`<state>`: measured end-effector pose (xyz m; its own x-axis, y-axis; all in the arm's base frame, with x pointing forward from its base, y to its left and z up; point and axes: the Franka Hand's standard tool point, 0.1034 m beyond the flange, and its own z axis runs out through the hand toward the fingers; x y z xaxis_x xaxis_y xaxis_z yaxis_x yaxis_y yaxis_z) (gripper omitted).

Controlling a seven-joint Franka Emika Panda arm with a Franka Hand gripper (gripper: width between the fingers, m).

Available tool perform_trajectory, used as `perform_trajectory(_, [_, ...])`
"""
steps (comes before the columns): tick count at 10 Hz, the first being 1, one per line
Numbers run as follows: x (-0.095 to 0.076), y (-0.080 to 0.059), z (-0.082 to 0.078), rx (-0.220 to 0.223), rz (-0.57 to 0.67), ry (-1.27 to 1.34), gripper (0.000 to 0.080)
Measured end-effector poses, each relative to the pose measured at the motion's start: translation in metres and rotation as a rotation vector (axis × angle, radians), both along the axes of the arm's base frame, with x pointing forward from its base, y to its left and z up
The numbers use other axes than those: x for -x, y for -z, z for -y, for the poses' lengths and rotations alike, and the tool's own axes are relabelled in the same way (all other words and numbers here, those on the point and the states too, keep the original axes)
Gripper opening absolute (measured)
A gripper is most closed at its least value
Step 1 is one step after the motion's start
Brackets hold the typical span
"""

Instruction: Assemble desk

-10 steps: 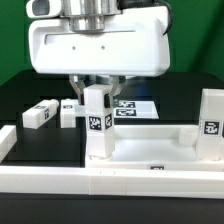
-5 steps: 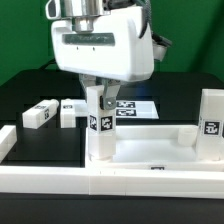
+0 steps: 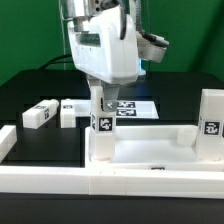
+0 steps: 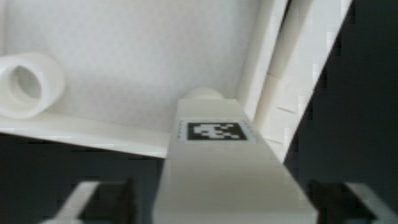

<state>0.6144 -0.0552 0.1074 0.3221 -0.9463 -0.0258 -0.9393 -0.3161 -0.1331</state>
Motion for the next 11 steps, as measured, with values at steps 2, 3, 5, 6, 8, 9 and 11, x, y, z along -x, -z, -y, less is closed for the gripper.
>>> perform_trajectory(2, [0.0,0.0,0.0002,0.014,0.006,-0.103,0.0611])
perform_trajectory(3, [0.0,0.0,-0.0004,0.027,0.012,-0.203,0.0641])
perform_trajectory(5, [-0.0001,0.0,-0.0013,0.05,0.025,-0.395,0.0648])
perform_trajectory(6, [-0.0003,0.0,-0.0016,0.058,0.03,-0.468,0.0649])
perform_trajectory(8, [-0.0004,-0.0001,-0.0016,0.077,0.041,-0.624,0.0649])
perform_trajectory(9, [-0.0004,-0.0002,-0.0011,0.094,0.045,-0.732,0.0649])
perform_trajectory(11, [-0.0007,-0.0006,-0.0003,0.128,0.05,-0.935,0.0649])
